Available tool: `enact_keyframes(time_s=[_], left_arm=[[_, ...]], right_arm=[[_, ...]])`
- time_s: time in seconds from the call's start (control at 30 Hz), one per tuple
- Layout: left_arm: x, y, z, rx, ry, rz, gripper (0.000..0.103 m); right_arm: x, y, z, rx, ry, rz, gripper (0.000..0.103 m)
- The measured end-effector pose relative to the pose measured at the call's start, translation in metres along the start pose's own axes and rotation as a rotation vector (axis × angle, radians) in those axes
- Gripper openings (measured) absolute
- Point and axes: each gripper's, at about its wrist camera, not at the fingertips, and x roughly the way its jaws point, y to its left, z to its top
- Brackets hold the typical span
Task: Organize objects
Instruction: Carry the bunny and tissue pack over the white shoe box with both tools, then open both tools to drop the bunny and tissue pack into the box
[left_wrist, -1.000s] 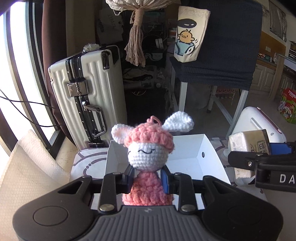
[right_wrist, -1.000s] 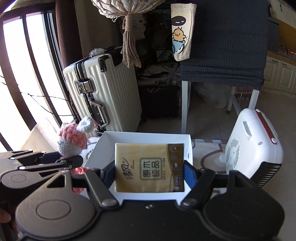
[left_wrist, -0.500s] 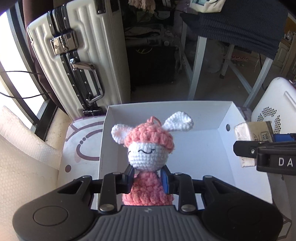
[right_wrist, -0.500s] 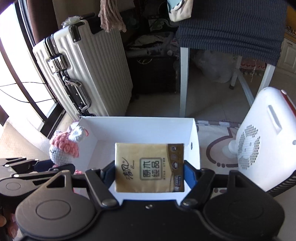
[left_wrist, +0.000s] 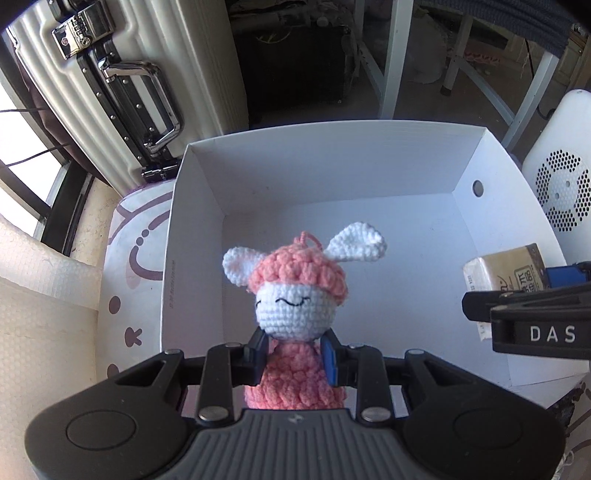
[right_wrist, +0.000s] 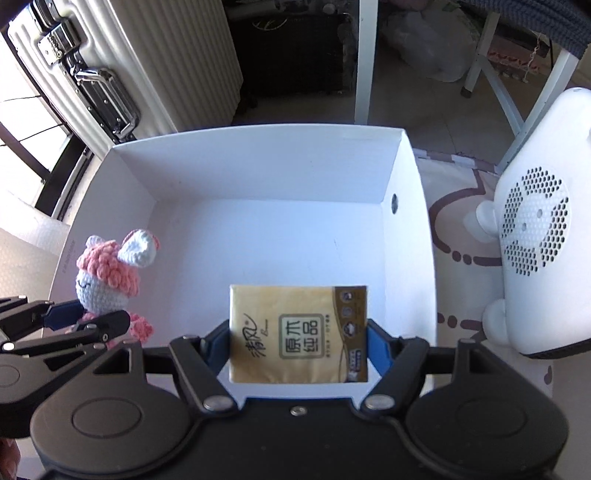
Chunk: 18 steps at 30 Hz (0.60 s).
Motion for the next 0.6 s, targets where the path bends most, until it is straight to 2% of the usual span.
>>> enact_keyframes(time_s=[0.3,0.4,0.5,0.57,0.6], left_arm=[[0.01,-0.009,0.002,0.015,0.017,0.007,0.032],[0.013,-0.006,0.002,-0.009,0.019,0.022,0.035],[0.009,-0.001,0.004,-0.045,0.012,0.016,0.044],[0.005,-0.002,0.005,-0.034,-0.001,0.022,0.054],[0.005,-0.003,0.005,-0.024,-0.002,0.026,0.055]], right_arm=[[0.004,-0.004,0.0,0.012,0.025,0.0,0.074],[0.006,-0.005,-0.001,0.009,0.029,-0.005,0.074],[0.007,-0.005,-0.001,0.011,0.034,-0.009,0.075],[0.007,-0.005,-0.001,0.015,0.035,-0.013,0.077],[0.007,-0.005,-0.001,0.017,0.034,-0.019,0.08]])
